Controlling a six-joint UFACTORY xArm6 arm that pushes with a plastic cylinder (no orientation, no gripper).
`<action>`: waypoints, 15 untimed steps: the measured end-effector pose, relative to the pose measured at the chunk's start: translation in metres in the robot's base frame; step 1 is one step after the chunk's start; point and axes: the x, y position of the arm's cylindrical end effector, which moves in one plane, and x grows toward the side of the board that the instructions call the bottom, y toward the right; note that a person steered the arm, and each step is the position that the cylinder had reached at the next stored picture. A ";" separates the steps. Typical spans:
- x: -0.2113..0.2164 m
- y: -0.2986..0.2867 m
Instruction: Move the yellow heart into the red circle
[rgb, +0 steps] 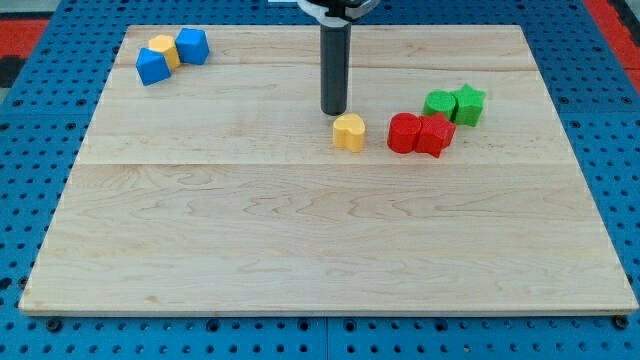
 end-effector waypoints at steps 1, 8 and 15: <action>0.035 0.003; 0.013 -0.245; -0.067 -0.255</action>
